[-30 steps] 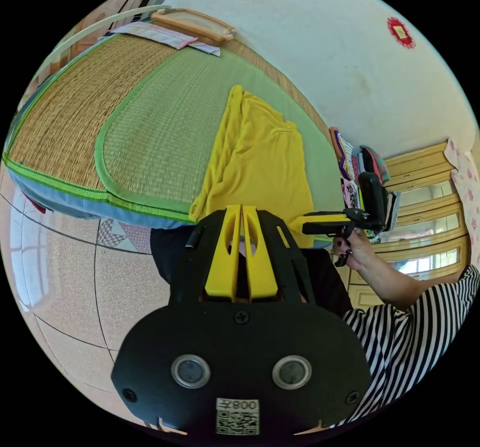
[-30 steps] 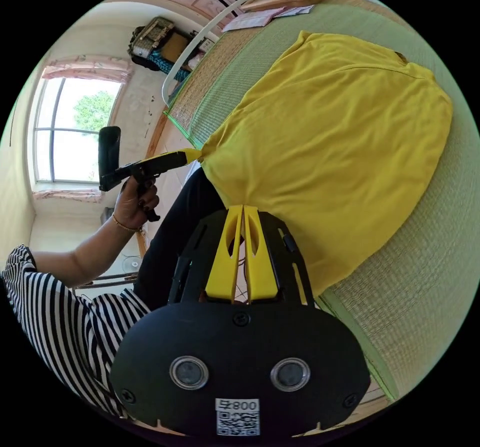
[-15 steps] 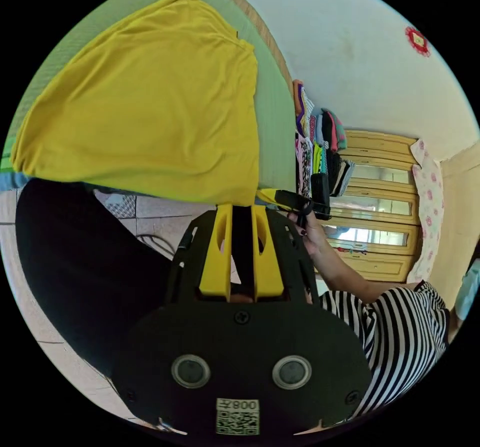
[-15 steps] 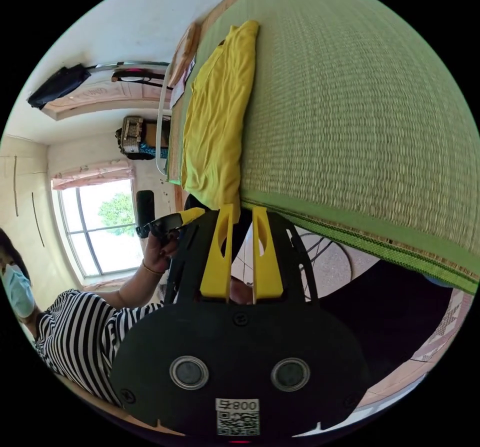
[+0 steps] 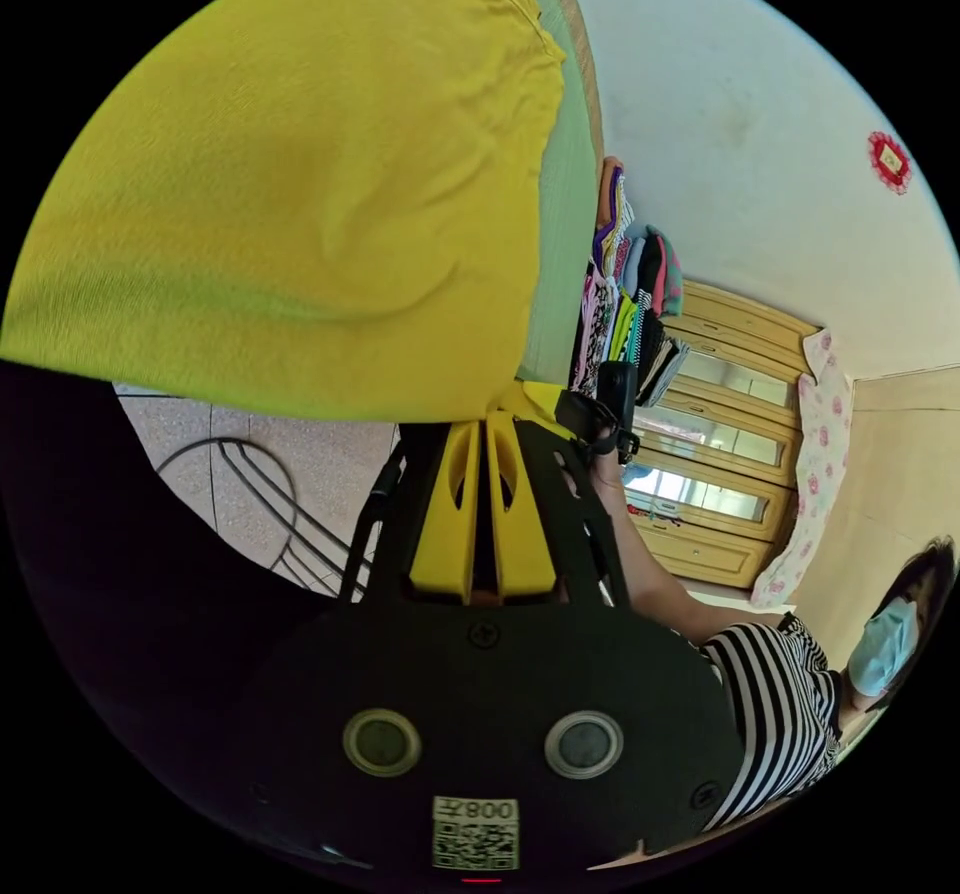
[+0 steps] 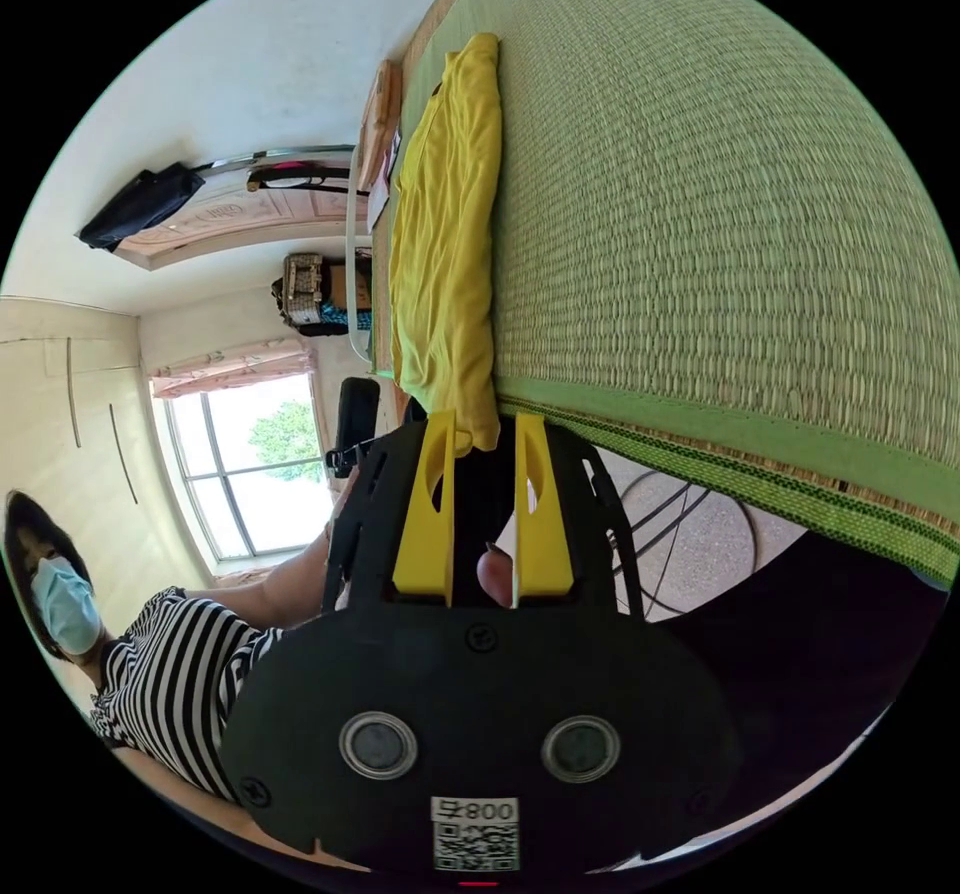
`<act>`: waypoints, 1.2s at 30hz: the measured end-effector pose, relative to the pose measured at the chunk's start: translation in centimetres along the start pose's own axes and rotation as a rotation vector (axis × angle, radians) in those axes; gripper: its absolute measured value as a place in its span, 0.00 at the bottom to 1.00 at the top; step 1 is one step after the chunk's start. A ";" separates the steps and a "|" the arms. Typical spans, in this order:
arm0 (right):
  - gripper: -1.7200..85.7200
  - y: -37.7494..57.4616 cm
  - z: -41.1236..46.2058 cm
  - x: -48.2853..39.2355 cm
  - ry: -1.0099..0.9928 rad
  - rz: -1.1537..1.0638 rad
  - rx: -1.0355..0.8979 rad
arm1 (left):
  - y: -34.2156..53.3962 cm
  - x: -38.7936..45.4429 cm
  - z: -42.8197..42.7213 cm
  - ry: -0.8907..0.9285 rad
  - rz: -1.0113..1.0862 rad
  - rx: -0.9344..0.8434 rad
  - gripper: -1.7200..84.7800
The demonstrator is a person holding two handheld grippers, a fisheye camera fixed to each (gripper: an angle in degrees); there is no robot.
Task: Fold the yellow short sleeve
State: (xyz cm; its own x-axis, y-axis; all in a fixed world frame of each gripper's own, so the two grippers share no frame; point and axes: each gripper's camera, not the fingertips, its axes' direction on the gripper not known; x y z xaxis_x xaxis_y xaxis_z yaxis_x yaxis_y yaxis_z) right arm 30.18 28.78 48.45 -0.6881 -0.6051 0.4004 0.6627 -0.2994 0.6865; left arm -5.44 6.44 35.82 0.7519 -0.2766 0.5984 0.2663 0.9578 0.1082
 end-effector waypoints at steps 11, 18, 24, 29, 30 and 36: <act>0.13 -0.7 1.4 2.4 -0.092 0.014 0.003 | 0.9 0.3 2.4 0.040 0.039 0.011 0.03; 0.11 -2.0 3.0 3.0 -0.114 0.011 -0.025 | 1.9 -0.4 3.9 0.047 0.044 0.019 0.03; 0.07 -2.5 3.6 3.4 -0.109 0.009 -0.035 | 3.0 -1.2 4.8 0.027 0.052 0.024 0.03; 0.05 -2.8 3.2 3.0 -0.125 -0.014 -0.032 | 5.0 -2.0 3.7 0.046 0.082 0.076 0.03; 0.05 -2.9 3.0 2.8 -0.129 -0.022 -0.029 | 5.3 -2.2 3.3 0.047 0.085 0.086 0.03; 0.05 -3.7 1.8 1.4 -0.202 -0.064 0.001 | 8.5 -4.7 -1.3 0.027 0.067 0.232 0.04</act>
State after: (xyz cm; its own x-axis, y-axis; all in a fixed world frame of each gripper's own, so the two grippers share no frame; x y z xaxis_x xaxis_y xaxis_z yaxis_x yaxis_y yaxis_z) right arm 26.27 30.41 47.59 -0.7743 -0.4249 0.4690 0.6152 -0.3316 0.7152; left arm -5.88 15.80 32.87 0.7800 -0.2112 0.5890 0.0722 0.9654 0.2506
